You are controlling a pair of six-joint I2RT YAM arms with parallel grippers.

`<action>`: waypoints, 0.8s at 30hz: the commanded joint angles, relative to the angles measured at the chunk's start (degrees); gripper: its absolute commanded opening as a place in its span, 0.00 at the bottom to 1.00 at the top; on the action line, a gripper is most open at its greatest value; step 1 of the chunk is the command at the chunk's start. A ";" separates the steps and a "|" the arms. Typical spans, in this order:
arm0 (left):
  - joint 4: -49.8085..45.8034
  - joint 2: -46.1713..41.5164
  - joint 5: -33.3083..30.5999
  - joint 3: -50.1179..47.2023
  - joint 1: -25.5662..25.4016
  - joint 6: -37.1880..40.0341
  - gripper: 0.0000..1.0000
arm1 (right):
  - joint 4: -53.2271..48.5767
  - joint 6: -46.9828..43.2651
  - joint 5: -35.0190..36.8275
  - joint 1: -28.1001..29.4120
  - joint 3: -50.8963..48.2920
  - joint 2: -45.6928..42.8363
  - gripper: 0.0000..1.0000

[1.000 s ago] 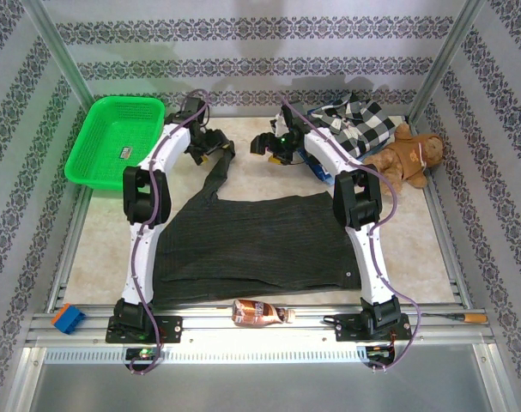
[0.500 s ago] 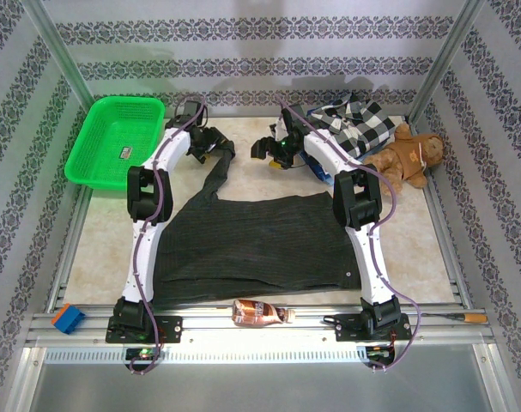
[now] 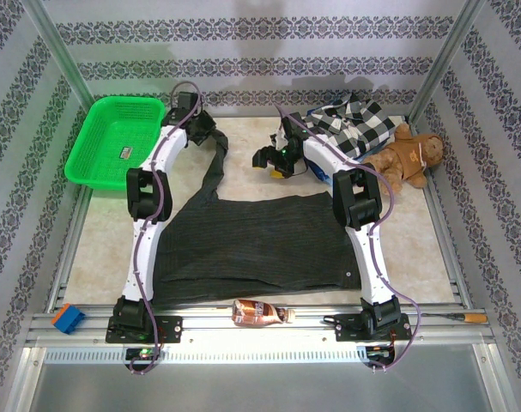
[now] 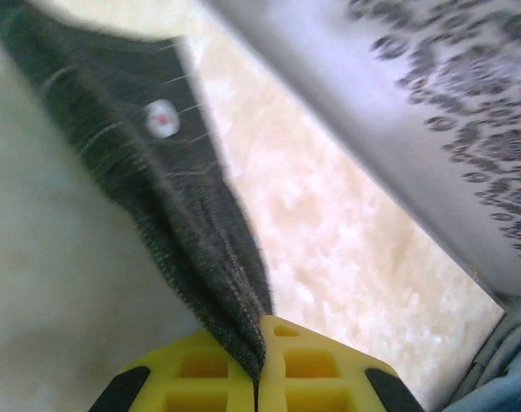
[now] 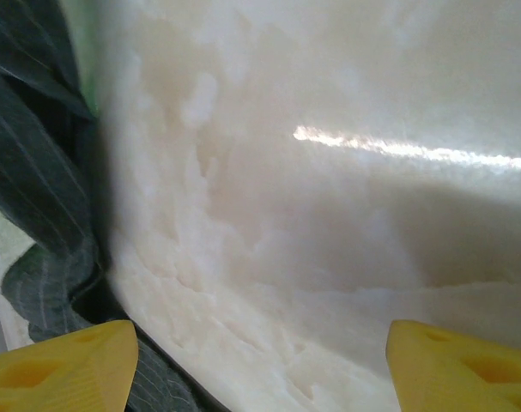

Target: Fold and stack the long sleeve shirts

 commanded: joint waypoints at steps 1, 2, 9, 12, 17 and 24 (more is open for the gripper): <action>3.17 -6.43 -0.87 1.38 1.02 11.56 0.00 | 1.02 -1.17 -1.21 0.15 -1.20 -4.01 0.76; 3.19 -6.70 -0.85 1.39 0.97 11.86 0.00 | 1.11 -1.08 -1.28 0.18 -1.31 -3.98 0.77; -2.18 -15.69 -6.03 2.14 0.16 28.41 0.00 | 2.08 -0.20 -1.38 0.53 -1.49 -3.66 0.77; -4.72 -18.05 -8.35 2.11 0.09 33.74 0.00 | 2.43 0.06 -1.50 0.81 -1.84 -3.53 0.77; -5.24 -20.68 -9.23 2.00 -0.72 41.66 0.00 | 2.92 0.54 -1.56 1.16 -2.26 -3.19 0.77; -2.27 -20.67 -1.81 0.97 -2.20 44.91 0.00 | 3.57 1.29 -2.09 1.80 -1.74 -2.68 0.77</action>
